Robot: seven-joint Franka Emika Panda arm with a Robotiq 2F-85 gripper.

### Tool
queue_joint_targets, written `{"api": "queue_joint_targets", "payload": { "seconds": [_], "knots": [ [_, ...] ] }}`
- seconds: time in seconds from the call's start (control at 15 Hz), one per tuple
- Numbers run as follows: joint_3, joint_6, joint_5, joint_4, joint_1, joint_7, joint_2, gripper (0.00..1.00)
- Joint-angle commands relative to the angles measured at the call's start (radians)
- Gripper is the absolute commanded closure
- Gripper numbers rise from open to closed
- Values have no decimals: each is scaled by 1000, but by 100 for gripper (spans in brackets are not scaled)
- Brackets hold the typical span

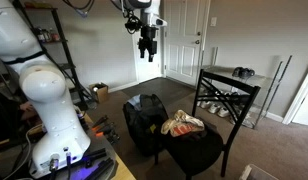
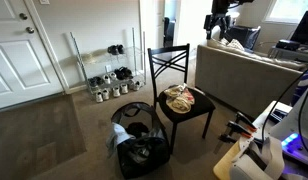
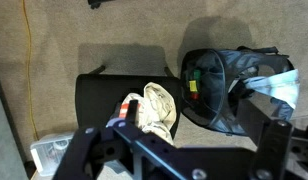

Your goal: Pick up the t-shirt from the seat of the chair and put it in the black laundry bag.

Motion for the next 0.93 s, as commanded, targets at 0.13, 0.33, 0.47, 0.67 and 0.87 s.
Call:
{"api": "queue_joint_targets", "payload": {
  "seconds": [0.13, 0.33, 0.47, 0.67, 0.87],
  "knots": [
    [3, -2, 1, 2, -3, -1, 0, 0],
    [3, -2, 1, 2, -3, -1, 0, 0],
    [-2, -10, -21, -2, -11, -6, -2, 0],
    [-28, -5, -92, -41, -43, -22, -35, 0],
    [-63, 7, -183, -85, -80, -55, -75, 0]
  ]
}}
